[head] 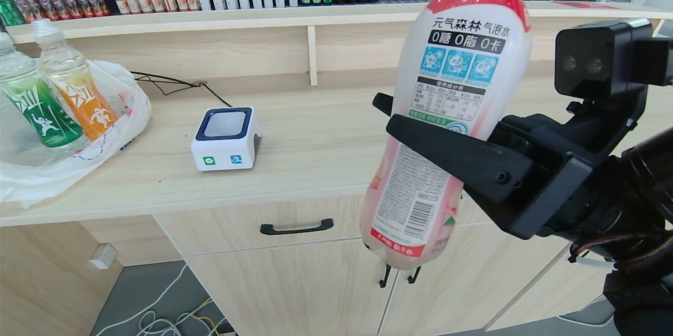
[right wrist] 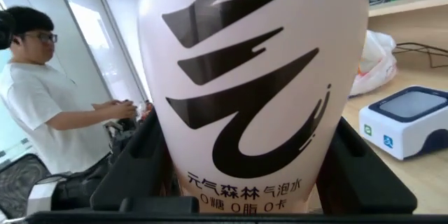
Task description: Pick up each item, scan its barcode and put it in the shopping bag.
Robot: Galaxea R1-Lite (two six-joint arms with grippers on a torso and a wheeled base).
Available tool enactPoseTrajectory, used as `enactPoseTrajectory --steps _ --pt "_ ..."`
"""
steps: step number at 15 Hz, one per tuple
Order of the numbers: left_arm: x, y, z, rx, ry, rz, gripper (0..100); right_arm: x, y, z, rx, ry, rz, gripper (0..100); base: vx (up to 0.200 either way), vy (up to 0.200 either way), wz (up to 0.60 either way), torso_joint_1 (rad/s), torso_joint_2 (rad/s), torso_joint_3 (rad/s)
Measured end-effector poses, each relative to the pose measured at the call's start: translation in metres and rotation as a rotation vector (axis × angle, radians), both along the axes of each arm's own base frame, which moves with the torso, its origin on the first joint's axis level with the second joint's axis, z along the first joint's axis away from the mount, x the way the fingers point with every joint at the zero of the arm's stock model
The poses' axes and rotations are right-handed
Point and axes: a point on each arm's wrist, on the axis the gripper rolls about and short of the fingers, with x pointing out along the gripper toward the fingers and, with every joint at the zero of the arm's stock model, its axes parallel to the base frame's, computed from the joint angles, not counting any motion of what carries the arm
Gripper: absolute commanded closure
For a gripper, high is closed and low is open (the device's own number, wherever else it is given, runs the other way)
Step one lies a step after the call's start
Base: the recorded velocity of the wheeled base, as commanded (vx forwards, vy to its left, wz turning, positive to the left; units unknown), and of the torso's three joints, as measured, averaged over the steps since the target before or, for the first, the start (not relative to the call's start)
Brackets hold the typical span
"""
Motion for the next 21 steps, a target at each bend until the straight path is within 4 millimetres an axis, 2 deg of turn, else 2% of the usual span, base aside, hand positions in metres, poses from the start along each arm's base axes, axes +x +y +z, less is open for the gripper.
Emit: enactPoseTrajectory --steps 6,7,9,13,18,21 --pt "0.000 0.000 0.000 0.000 0.000 0.000 0 0.005 0.000 -0.014 -0.010 -0.129 -0.361 100 0.000 0.000 0.00 0.000 0.00 0.000" --pt "0.000 0.000 0.000 0.000 0.000 0.000 0 0.006 -0.001 -0.018 -0.022 -0.138 -0.414 100 0.000 0.000 0.00 0.000 0.00 0.000" --pt "0.000 0.000 0.000 0.000 0.000 0.000 0 0.006 -0.003 -0.025 -0.042 -0.133 -0.635 100 0.000 0.000 0.00 0.000 0.00 0.000" --pt "0.000 0.000 0.000 0.009 0.000 0.000 0 0.003 -0.003 -0.028 -0.078 -0.142 -0.881 100 0.000 0.000 0.00 0.000 0.00 0.000" --pt "0.000 0.000 0.000 0.007 0.000 -0.001 0 0.000 -0.008 -0.022 -0.105 -0.172 -1.071 100 0.000 0.000 0.00 0.000 0.00 0.000" --pt "0.000 0.000 0.000 0.007 0.000 0.000 0 0.000 -0.009 -0.021 -0.101 -0.172 -1.076 100 0.000 0.000 0.00 0.000 0.00 0.000"
